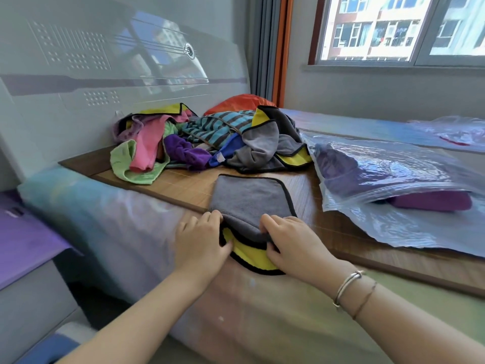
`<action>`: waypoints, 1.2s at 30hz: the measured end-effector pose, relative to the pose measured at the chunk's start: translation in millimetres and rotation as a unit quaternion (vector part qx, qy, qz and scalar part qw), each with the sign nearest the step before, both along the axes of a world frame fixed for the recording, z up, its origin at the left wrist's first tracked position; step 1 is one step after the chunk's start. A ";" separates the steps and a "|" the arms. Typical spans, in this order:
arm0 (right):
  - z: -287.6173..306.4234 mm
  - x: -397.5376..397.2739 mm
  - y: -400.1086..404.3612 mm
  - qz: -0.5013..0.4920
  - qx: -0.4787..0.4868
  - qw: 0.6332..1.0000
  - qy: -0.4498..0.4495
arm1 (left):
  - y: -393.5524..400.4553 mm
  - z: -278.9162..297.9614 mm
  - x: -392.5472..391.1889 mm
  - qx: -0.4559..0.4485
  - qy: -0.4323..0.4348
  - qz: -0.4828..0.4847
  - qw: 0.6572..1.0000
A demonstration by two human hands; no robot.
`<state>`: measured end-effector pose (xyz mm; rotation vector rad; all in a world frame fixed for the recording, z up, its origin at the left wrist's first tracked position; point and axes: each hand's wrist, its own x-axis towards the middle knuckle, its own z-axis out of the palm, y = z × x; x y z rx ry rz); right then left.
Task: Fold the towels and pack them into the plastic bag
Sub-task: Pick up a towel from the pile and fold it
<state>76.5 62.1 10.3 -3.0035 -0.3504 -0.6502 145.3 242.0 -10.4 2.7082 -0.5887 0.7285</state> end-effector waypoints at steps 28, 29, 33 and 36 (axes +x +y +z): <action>-18.7 -45.0 7.4 -0.055 -0.205 0.976 0.040 | 51.5 5.6 -35.5 0.186 0.140 -0.164 0.959; -18.5 -45.2 7.4 -0.049 -0.198 0.979 0.020 | 51.5 5.0 -34.8 0.194 0.140 -0.172 0.956; 4.4 -46.9 9.3 -0.040 -0.057 0.996 -0.064 | 49.7 2.8 -27.7 0.150 0.135 -0.203 0.958; 33.2 -52.5 11.3 -0.061 0.056 0.996 -0.020 | 50.7 12.0 -23.4 -0.018 0.094 -0.260 0.961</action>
